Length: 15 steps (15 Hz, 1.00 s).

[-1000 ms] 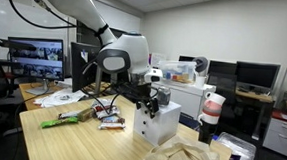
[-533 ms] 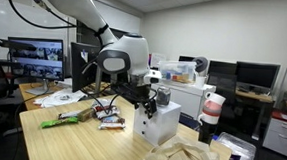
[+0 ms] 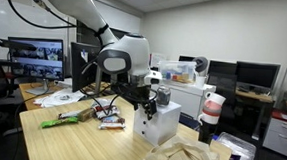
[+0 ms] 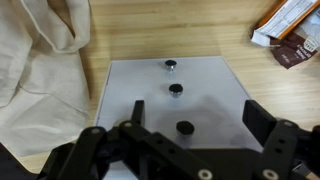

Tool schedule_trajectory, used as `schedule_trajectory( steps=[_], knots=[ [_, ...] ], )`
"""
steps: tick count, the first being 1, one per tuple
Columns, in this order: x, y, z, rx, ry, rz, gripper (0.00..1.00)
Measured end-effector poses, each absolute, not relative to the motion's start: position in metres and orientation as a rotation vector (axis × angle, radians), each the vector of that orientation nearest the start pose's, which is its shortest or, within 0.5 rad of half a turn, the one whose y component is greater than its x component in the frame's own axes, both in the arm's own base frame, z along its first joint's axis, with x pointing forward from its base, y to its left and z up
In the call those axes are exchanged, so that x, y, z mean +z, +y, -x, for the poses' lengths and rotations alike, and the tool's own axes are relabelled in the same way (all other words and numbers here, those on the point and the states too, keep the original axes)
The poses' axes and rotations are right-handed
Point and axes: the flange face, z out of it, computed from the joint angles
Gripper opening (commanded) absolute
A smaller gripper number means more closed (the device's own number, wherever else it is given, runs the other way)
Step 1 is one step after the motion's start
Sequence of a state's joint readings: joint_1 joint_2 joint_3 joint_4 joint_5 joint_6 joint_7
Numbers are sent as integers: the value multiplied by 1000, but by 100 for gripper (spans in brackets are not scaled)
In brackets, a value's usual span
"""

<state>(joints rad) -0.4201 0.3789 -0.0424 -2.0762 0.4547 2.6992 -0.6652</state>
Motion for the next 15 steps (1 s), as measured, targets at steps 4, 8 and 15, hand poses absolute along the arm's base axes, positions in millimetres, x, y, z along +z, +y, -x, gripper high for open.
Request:
schedule_trajectory(
  steps=[4, 8, 15],
  knots=[
    [269, -292, -537, -485, 221, 3072, 100],
    [271, -294, -538, -490, 179, 3103, 100],
    [273, -292, -540, -508, 167, 3110, 100]
  ],
)
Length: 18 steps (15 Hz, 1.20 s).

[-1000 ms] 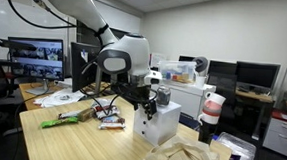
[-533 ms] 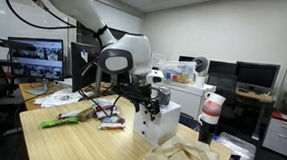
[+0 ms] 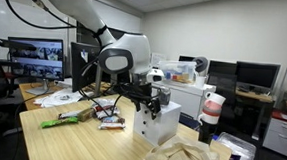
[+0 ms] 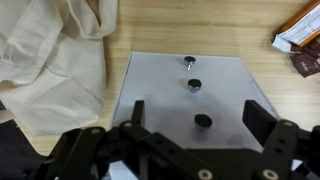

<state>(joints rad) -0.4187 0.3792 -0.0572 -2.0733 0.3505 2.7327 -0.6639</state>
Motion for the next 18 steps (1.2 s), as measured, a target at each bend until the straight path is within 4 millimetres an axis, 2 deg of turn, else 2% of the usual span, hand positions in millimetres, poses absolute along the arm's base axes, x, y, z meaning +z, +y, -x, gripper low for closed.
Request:
schedule_trajectory(
  steps=[10, 18],
  knots=[
    [265, -288, -542, -489, 214, 3096, 100],
    [273, -292, -547, -519, 272, 3090, 100]
  ],
)
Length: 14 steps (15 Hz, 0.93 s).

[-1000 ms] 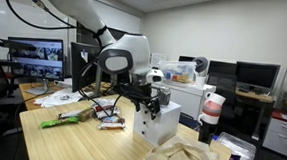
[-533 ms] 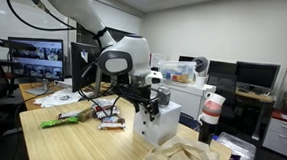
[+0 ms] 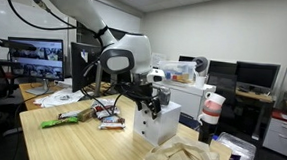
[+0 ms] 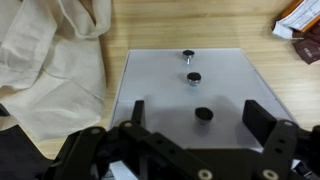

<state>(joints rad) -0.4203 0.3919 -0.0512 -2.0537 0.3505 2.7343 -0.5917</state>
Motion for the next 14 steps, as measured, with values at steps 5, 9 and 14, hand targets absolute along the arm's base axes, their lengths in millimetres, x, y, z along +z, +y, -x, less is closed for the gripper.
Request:
schedule_trajectory(
  steps=[5, 9, 14],
  knots=[
    [273, -292, -547, -518, 283, 3088, 100],
    [273, -292, -547, -519, 283, 3087, 100],
    [273, -289, -548, -519, 276, 3085, 56]
  ],
)
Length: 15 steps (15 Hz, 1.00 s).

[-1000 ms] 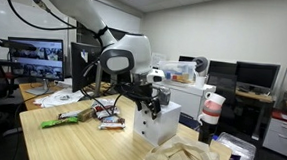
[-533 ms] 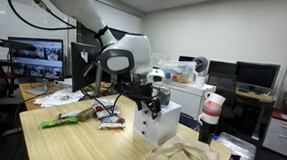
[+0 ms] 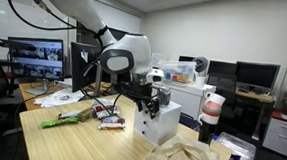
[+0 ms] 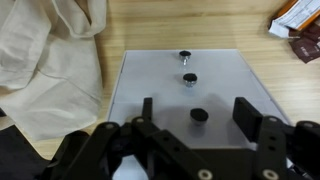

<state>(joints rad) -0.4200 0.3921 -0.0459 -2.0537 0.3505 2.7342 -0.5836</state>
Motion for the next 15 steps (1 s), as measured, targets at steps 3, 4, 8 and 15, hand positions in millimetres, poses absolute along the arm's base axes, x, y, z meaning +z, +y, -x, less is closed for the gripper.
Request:
schedule_trajectory(
  steps=[3, 4, 8, 15],
  knots=[
    [273, -287, -549, -519, 271, 3084, 36],
    [273, -287, -549, -519, 271, 3084, 28],
    [273, -286, -550, -519, 268, 3083, 0],
    [273, -284, -550, -519, 264, 3081, 4]
  ],
)
